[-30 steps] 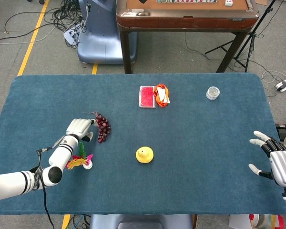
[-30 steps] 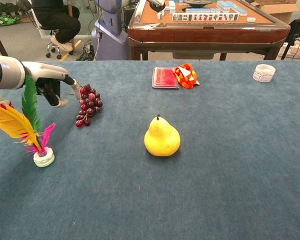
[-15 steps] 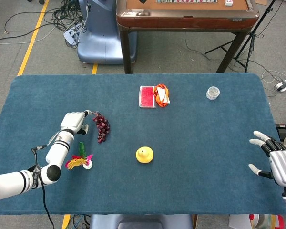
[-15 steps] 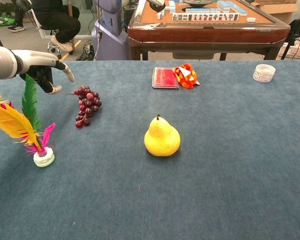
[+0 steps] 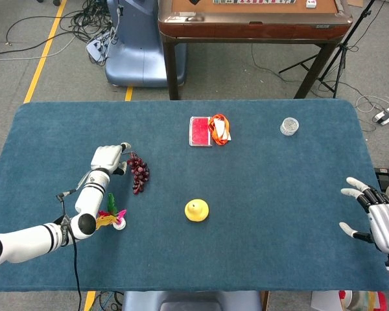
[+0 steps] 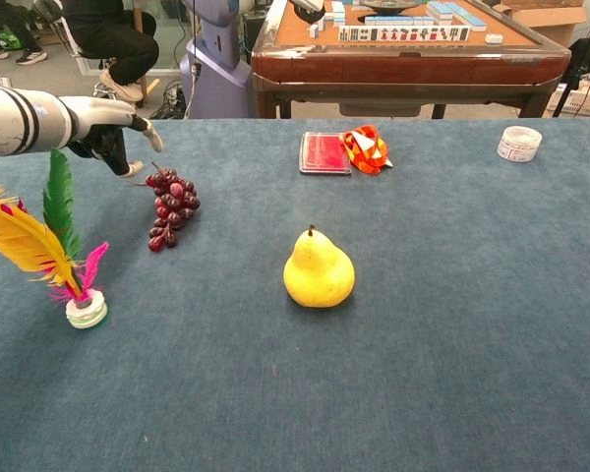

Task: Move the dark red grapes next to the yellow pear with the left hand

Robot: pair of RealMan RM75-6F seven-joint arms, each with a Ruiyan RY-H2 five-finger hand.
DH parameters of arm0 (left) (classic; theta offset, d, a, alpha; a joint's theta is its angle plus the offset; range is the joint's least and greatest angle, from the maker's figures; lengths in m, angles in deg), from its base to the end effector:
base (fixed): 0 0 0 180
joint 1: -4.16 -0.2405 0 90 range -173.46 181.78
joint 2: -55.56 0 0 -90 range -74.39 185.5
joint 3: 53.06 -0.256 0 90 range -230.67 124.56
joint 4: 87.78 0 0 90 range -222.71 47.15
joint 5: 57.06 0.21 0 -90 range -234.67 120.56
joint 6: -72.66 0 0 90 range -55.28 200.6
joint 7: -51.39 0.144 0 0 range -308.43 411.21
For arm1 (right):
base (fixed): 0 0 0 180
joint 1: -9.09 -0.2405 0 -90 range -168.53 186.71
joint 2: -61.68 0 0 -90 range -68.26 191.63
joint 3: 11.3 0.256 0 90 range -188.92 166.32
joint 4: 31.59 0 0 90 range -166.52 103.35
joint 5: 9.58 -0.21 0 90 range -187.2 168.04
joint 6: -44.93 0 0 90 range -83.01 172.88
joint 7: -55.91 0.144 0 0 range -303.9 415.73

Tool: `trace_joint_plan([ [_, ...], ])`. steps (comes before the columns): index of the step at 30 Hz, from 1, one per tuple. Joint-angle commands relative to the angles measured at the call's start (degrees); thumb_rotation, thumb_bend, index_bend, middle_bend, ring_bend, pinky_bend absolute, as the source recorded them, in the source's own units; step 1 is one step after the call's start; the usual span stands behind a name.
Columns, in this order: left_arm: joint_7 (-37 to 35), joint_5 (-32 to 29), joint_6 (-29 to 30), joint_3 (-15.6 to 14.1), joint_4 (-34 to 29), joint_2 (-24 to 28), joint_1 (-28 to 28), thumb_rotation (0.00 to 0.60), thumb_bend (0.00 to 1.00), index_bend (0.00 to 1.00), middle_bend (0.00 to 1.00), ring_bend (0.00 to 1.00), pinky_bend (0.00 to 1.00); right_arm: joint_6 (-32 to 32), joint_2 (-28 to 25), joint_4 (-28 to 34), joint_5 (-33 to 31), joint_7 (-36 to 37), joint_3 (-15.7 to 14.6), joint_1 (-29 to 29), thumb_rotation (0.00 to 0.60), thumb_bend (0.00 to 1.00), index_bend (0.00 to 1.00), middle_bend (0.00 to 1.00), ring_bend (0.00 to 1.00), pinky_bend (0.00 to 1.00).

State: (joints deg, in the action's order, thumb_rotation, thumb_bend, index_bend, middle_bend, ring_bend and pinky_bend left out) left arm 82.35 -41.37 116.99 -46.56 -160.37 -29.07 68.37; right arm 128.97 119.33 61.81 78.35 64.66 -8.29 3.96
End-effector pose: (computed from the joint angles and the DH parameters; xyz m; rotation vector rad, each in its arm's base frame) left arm -0.1505 0.4437 0.0182 -1.6361 -1.1446 -0.5549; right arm -0.3104 -0.1832 0.1898 1.4008 -0.9423 0.9632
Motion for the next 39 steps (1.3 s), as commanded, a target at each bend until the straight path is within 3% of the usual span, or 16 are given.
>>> trace_joint_plan([
  [1,1.5,-1.6,-1.0,-0.1,1.8,-1.3,0.9,0.600,0.55,0.18,1.00,1.00,1.00,0.0,-0.1,0.0,0.0,0.2,0.0,0.0,0.600,0.11,0.29,0.17,0.17,0.31],
  [22,7.6,-5.9,0.4,-2.4,-1.2,-1.5,0.9,0.600,0.55,0.22,1.00,1.00,1.00,0.9,-0.5,0.2,0.5,0.7,-0.1,0.4,0.600,0.11,0.29,0.17,0.17,0.31],
  [39,5.3,1.3,2.0,-2.2,-9.3,1.7,-1.3,0.600,0.55,0.22,1.00,1.00,1.00,0.0,-0.2,0.0,-0.3,0.4,0.1,0.1,0.600,0.11,0.29,0.17,0.17,0.31],
])
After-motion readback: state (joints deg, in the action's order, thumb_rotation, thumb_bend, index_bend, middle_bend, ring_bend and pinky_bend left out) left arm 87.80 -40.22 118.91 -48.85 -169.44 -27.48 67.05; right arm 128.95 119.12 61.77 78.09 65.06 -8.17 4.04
